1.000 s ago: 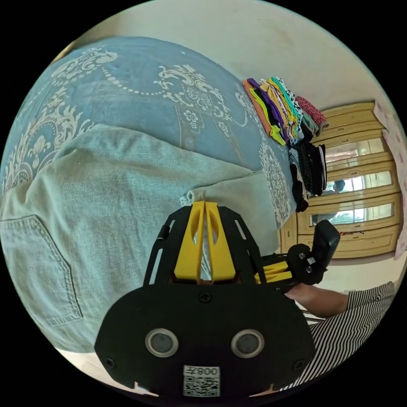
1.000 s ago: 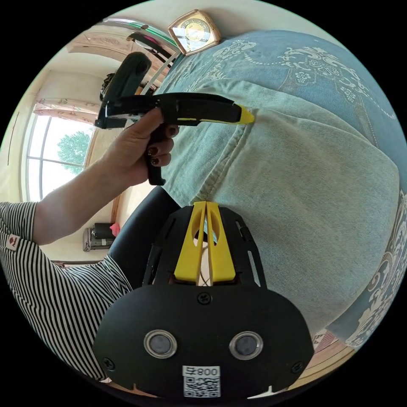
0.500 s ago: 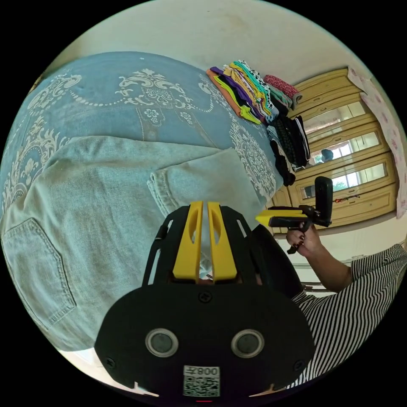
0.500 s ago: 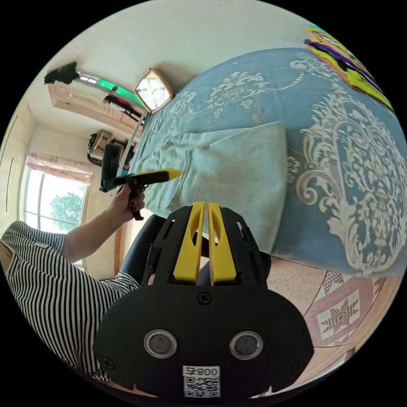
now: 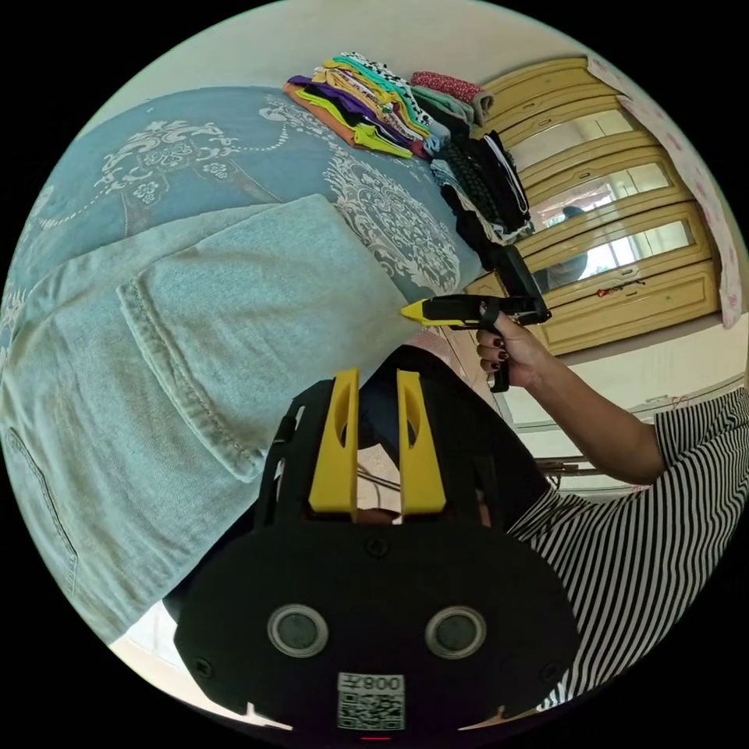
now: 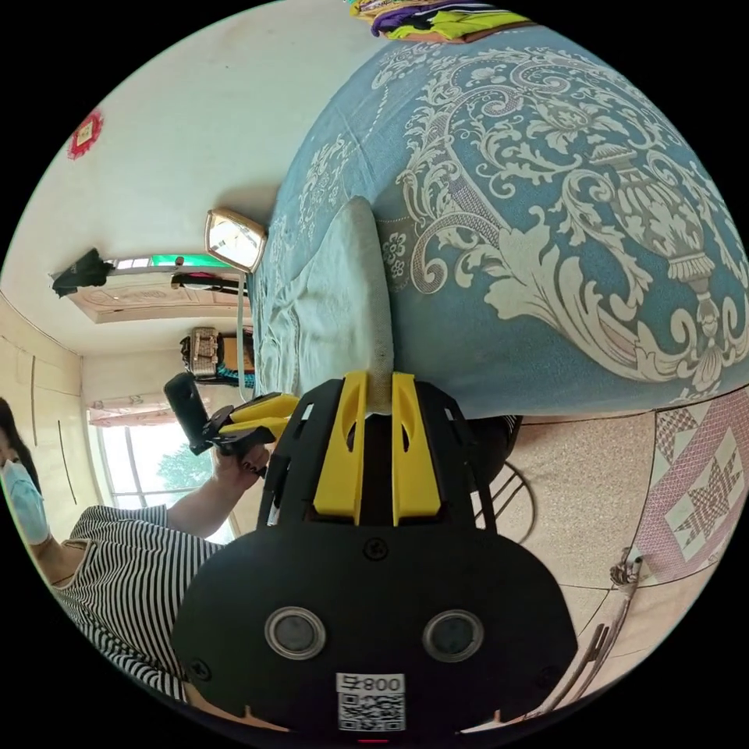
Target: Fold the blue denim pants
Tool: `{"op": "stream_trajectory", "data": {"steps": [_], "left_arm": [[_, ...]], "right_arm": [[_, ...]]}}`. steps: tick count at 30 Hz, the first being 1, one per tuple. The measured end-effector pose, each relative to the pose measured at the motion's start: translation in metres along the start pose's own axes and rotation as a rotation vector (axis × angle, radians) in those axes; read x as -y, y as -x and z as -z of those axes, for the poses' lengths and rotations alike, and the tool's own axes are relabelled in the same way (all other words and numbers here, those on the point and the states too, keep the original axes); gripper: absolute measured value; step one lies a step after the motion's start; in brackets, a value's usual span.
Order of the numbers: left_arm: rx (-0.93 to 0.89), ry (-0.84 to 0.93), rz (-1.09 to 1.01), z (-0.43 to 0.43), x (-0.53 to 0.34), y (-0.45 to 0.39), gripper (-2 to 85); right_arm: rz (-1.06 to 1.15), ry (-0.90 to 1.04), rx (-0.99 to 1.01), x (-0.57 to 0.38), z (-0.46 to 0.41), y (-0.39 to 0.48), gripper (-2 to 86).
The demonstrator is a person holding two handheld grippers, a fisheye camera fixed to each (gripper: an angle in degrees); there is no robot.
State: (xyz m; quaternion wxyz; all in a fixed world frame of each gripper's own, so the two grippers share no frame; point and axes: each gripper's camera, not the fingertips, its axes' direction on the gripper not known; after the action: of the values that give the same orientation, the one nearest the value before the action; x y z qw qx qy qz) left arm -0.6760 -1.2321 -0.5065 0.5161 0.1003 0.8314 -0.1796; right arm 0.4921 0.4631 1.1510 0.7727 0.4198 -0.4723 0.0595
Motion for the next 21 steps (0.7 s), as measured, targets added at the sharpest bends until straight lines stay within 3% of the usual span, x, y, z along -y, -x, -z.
{"op": "stream_trajectory", "data": {"steps": [9, 13, 19, 21], "left_arm": [[0.257, -0.041, -0.23, -0.033, 0.023, -0.111, 13.2], [0.543, 0.02, -0.28, -0.058, 0.022, -0.146, 9.2], [0.507, -0.015, -0.244, -0.052, 0.006, -0.149, 5.9], [0.485, -0.021, -0.231, -0.048, 0.002, -0.148, 5.6]], "right_arm": [[0.097, 0.007, 0.146, 0.011, 0.023, 0.037, 3.4], [0.128, 0.023, 0.075, 0.016, 0.018, 0.051, 3.3], [0.141, 0.028, 0.168, 0.028, 0.02, 0.041, 3.3], [0.094, -0.091, 0.19, 0.038, 0.034, 0.024, 4.3]]}}
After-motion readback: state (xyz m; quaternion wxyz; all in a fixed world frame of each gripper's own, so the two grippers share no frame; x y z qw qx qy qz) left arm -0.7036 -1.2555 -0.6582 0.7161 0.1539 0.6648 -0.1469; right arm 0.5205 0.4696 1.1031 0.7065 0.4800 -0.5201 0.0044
